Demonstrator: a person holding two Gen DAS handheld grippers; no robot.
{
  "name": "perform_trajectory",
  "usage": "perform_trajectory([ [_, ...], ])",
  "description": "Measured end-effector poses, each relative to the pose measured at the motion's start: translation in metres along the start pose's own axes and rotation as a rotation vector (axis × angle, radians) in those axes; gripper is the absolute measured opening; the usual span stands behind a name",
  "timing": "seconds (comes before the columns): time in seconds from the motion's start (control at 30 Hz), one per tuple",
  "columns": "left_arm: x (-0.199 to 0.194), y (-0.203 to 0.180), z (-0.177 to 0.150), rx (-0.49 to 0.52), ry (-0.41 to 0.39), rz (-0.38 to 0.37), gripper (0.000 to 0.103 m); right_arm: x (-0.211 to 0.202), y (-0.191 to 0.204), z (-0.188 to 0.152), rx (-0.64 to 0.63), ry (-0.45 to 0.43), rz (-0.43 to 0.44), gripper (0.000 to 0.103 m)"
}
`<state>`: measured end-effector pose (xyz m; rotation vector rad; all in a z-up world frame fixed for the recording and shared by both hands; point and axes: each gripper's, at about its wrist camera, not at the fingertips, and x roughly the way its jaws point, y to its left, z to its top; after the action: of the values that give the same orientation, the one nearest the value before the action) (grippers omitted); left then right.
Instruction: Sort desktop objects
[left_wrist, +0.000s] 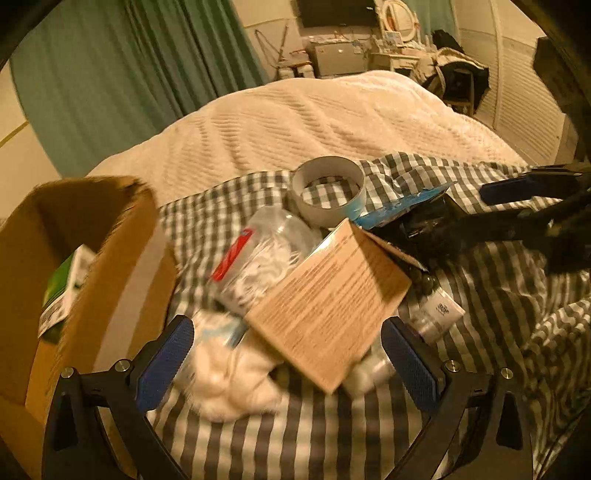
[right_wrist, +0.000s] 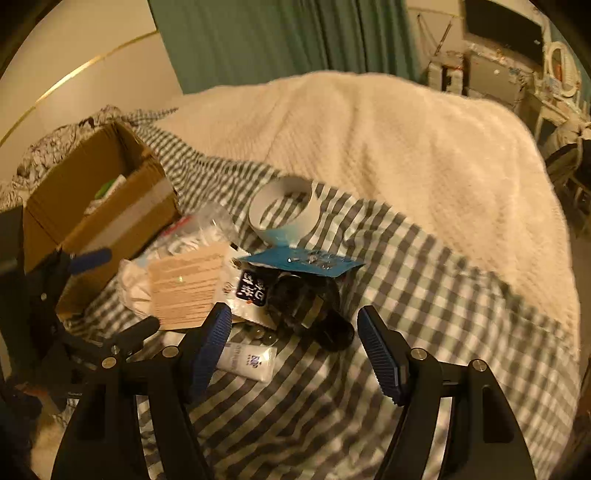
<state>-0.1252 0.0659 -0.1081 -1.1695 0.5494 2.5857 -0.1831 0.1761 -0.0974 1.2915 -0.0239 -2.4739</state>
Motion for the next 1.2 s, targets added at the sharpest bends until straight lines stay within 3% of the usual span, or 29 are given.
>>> perform_trajectory([
  [0.1,0.008,-0.004,0.000,0.042,-0.014,0.001,0.103,0.017,0.000,0.002,-0.066,0.005,-0.054,0.070],
  [0.27,0.023,-0.010,-0.001,0.087,0.014,-0.064,0.103,0.041,-0.010,0.005,-0.044,0.023,-0.038,0.070],
  [0.3,0.026,-0.013,-0.002,0.104,0.021,-0.073,0.103,0.044,-0.012,0.005,-0.032,0.022,-0.027,0.064],
  [0.33,0.031,-0.017,-0.003,0.130,0.033,-0.073,0.103,0.045,-0.013,0.004,-0.019,0.021,-0.005,0.047],
  [0.47,0.042,-0.024,-0.002,0.217,0.033,0.001,0.103,0.041,-0.015,0.003,0.019,0.016,0.004,0.046],
  [0.53,0.044,-0.024,-0.002,0.222,0.038,-0.014,0.101,0.037,-0.015,0.002,0.026,0.019,0.002,0.046],
  [0.67,0.038,-0.022,-0.008,0.197,0.063,-0.070,0.098,0.025,-0.017,-0.004,0.053,0.023,0.018,0.045],
  [0.77,0.029,-0.018,-0.011,0.174,0.065,-0.053,0.096,0.017,-0.014,-0.015,0.059,0.036,0.018,0.044],
  [1.0,-0.020,0.021,-0.011,-0.003,0.024,-0.104,0.091,-0.010,0.000,-0.032,0.112,0.046,-0.011,0.041],
  [1.2,-0.064,0.062,-0.017,-0.119,-0.015,-0.171,0.089,-0.055,0.041,-0.039,0.091,0.025,-0.027,0.039],
])
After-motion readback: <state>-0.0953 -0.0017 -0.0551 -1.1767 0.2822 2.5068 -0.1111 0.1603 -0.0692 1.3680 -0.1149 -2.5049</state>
